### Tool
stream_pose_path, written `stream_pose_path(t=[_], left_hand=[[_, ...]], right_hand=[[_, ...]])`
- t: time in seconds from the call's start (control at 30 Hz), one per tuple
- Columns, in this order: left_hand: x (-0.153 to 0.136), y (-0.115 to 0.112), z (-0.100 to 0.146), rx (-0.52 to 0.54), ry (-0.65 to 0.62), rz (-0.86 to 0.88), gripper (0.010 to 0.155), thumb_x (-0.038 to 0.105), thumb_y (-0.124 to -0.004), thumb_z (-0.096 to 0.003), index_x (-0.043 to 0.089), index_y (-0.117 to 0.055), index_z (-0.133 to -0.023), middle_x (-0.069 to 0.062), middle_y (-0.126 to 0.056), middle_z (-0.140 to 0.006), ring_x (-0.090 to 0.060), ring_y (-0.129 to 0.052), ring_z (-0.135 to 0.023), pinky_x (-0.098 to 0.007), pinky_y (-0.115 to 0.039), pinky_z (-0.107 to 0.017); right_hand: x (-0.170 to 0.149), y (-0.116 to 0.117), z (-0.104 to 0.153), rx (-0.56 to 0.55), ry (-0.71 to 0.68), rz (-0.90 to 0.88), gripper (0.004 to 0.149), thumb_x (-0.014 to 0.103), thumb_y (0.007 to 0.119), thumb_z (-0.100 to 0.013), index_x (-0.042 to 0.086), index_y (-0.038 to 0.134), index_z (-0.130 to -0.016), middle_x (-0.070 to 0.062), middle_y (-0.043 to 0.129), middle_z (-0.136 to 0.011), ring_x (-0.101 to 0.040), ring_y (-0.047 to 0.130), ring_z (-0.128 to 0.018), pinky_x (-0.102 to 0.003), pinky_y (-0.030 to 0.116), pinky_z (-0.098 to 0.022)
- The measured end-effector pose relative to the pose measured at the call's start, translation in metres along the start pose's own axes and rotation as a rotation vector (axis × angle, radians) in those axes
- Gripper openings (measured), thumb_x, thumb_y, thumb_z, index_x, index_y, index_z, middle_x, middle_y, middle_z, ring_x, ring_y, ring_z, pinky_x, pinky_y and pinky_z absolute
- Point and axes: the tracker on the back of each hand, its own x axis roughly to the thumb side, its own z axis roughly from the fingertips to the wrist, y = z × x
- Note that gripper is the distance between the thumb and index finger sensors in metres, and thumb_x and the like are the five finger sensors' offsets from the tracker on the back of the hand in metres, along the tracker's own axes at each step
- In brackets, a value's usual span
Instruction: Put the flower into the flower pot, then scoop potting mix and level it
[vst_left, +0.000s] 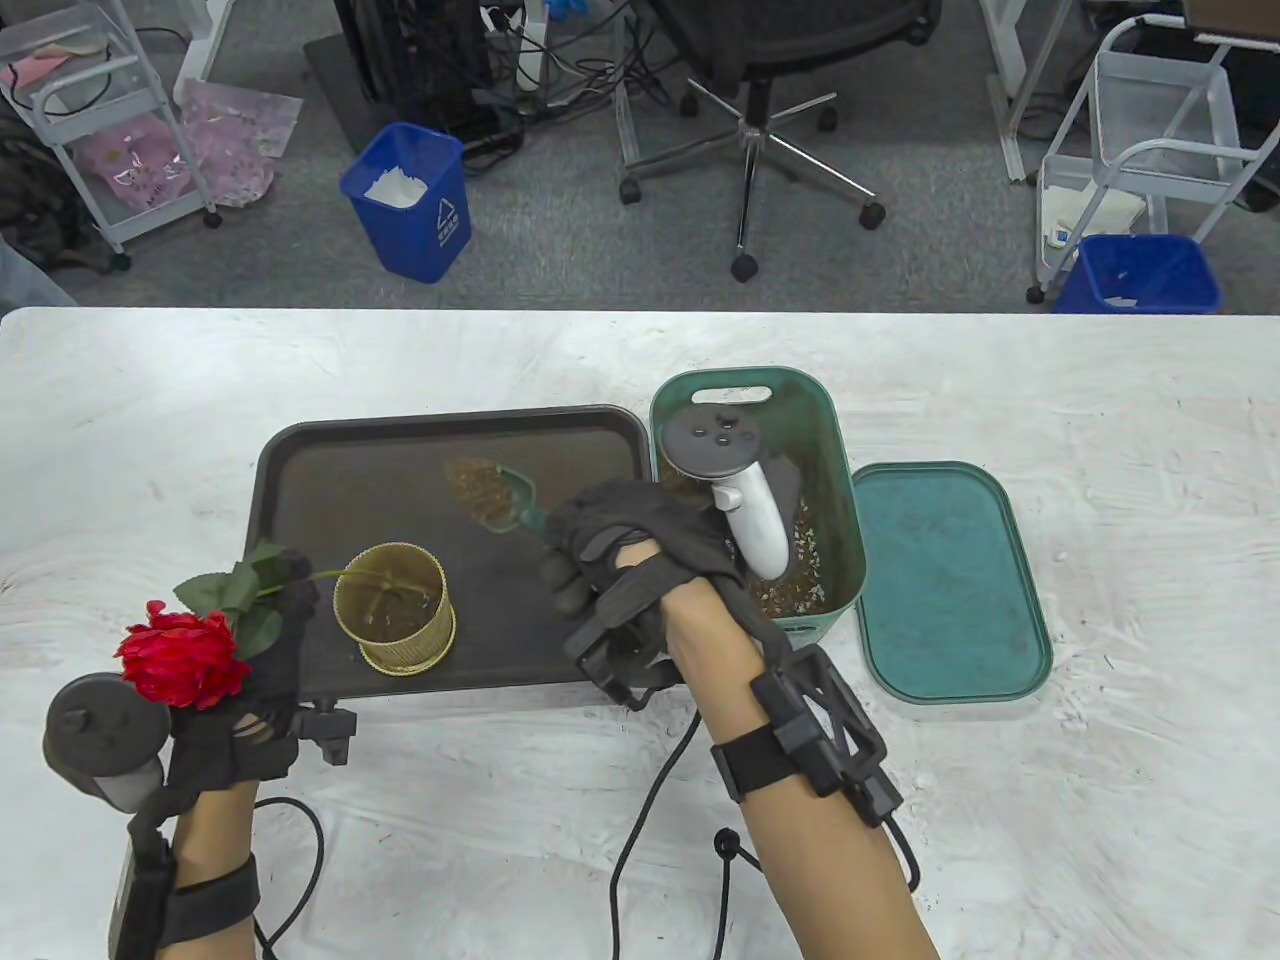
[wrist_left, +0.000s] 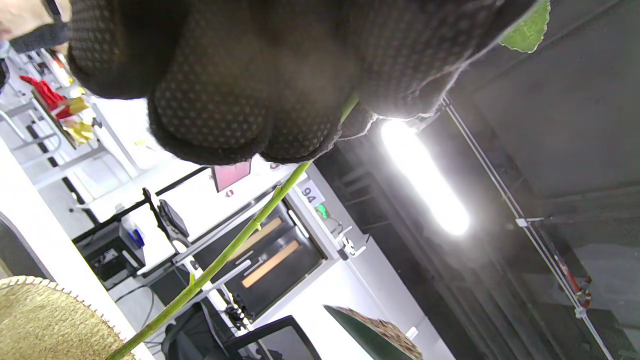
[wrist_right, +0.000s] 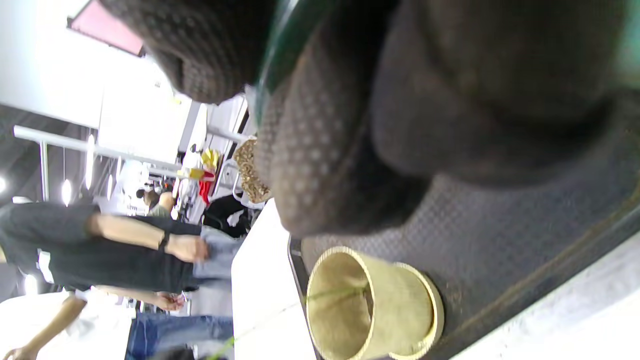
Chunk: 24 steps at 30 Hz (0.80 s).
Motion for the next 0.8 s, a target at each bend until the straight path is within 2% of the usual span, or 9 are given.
stream_pose_path(t=[0.23, 0.4, 0.67, 0.8], left_hand=[[0.0, 0.001, 0.0, 0.003, -0.001, -0.005, 0.042, 0.042, -0.085, -0.0413, 0.025, -0.09, -0.08, 0.0, -0.1, -0.068, -0.029, -0.105, -0.046, -0.045, -0.086, -0.045], [0.0, 0.002, 0.0, 0.006, 0.001, -0.007, 0.042, 0.042, -0.085, -0.0413, 0.025, -0.09, -0.08, 0.0, -0.1, -0.068, -0.029, -0.105, -0.046, -0.045, -0.086, -0.045], [0.0, 0.003, 0.0, 0.011, 0.002, -0.014, 0.042, 0.042, -0.085, -0.0412, 0.025, -0.09, -0.08, 0.0, -0.1, -0.068, -0.029, -0.105, -0.045, -0.045, -0.086, -0.045], [0.0, 0.003, 0.0, 0.01, 0.002, -0.014, 0.043, 0.042, -0.085, -0.0412, 0.025, -0.09, -0.08, 0.0, -0.1, -0.068, -0.029, -0.105, -0.045, -0.045, -0.086, -0.045]], right_hand=[[-0.005, 0.053, -0.023, 0.025, 0.029, 0.162, 0.053, 0.032, 0.077, -0.041, 0.0, 0.076, -0.082, -0.015, 0.102, -0.053, -0.027, 0.109, -0.022, -0.037, 0.097, -0.008], [-0.007, 0.074, -0.027, -0.008, 0.015, 0.302, 0.053, 0.032, 0.078, -0.04, 0.0, 0.076, -0.082, -0.016, 0.102, -0.053, -0.028, 0.109, -0.022, -0.037, 0.097, -0.008], [0.002, 0.106, -0.013, -0.214, -0.154, 0.617, 0.053, 0.034, 0.084, -0.039, 0.002, 0.079, -0.081, -0.015, 0.103, -0.053, -0.028, 0.11, -0.022, -0.038, 0.097, -0.008], [0.005, 0.118, -0.008, -0.28, -0.217, 0.738, 0.054, 0.034, 0.086, -0.037, 0.003, 0.08, -0.081, -0.014, 0.104, -0.052, -0.028, 0.109, -0.022, -0.038, 0.097, -0.009]])
